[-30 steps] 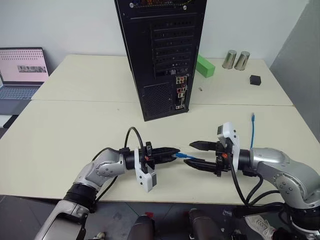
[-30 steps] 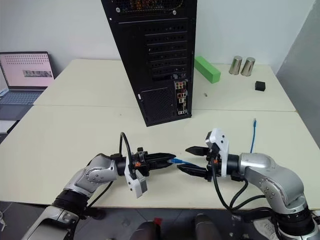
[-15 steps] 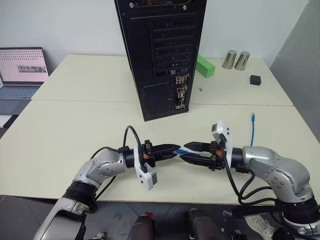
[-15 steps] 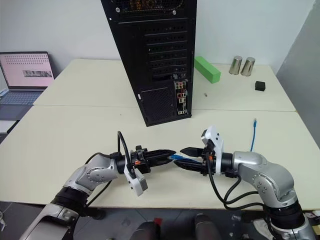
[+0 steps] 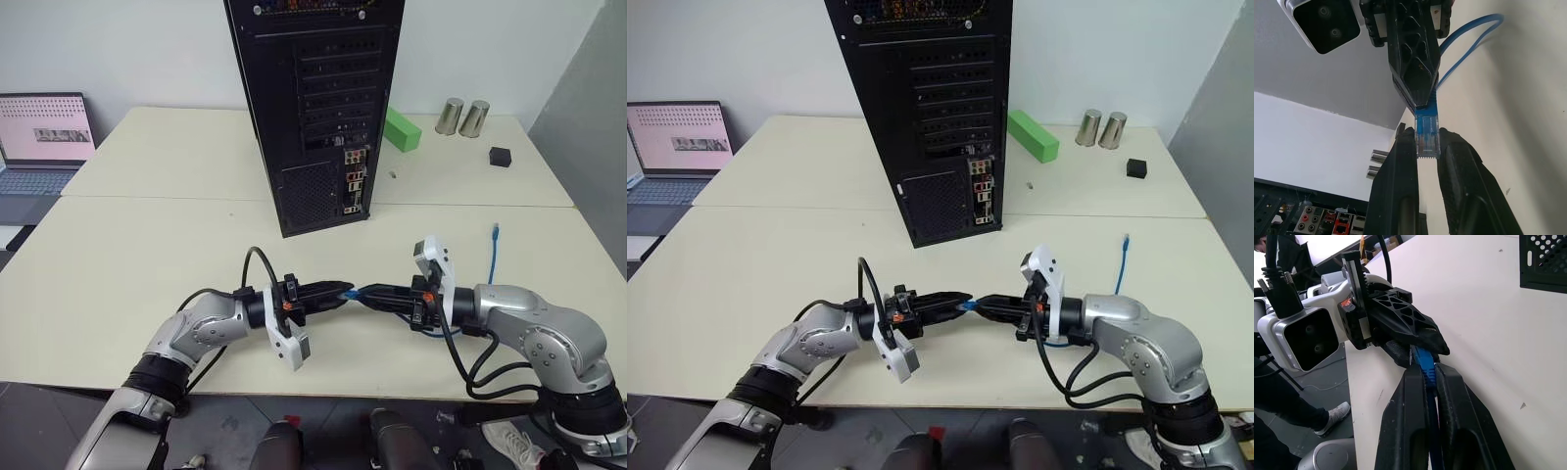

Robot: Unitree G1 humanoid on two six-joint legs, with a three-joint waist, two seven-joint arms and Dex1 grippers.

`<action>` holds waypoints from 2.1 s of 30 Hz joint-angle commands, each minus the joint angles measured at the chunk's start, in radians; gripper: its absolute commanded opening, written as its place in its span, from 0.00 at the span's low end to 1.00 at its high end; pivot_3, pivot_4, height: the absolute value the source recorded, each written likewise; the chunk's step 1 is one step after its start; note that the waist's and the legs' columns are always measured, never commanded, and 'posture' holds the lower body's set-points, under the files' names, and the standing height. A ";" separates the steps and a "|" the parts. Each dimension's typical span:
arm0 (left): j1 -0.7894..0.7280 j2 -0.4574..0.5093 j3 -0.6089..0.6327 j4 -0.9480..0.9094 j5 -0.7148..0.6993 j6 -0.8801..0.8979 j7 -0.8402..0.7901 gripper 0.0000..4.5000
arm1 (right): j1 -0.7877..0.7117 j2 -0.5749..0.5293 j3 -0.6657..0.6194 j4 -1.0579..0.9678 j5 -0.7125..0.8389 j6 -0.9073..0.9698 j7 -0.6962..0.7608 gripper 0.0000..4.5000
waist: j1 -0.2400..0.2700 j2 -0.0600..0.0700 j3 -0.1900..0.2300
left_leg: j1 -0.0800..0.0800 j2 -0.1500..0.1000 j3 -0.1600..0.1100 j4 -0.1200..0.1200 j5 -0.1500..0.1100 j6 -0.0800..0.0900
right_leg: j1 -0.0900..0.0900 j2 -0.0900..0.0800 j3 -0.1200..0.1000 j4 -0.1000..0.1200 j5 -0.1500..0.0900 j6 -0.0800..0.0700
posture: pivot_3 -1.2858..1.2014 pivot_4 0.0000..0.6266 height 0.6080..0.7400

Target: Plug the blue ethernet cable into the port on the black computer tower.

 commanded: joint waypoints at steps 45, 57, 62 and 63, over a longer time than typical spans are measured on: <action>0.089 -0.194 0.188 -0.662 -0.705 1.608 0.000 0.79 | -0.355 0.534 0.052 0.387 -0.599 -0.405 -0.744 0.00 | -0.018 0.000 0.000 | -0.001 0.001 -0.002 -0.001 0.000 0.000 | -0.002 0.001 -0.001 0.001 0.003 -0.005 | 0.52 0.24 1.00; 0.079 -0.205 0.196 -0.661 -0.698 1.608 0.001 0.79 | -0.366 0.574 0.059 0.421 -0.634 -0.424 -0.727 0.00 | -0.023 0.000 0.000 | -0.001 0.000 -0.001 -0.001 0.000 0.000 | -0.002 0.001 0.000 0.001 0.003 -0.005 | 0.52 0.24 1.00; 0.076 -0.205 0.196 -0.660 -0.698 1.608 -0.003 0.79 | -0.380 0.580 0.054 0.464 -0.649 -0.448 -0.722 0.00 | -0.024 0.000 0.000 | -0.001 0.000 -0.001 -0.001 0.000 0.000 | -0.002 0.001 0.000 0.001 0.003 -0.005 | 0.52 0.24 1.00; 0.076 -0.206 0.196 -0.661 -0.698 1.609 -0.004 0.79 | -0.385 0.582 0.052 0.479 -0.652 -0.456 -0.723 0.00 | -0.024 0.000 0.000 | -0.001 0.001 -0.001 -0.001 0.000 0.000 | -0.002 0.001 -0.001 0.001 0.003 -0.005 | 0.52 0.24 1.00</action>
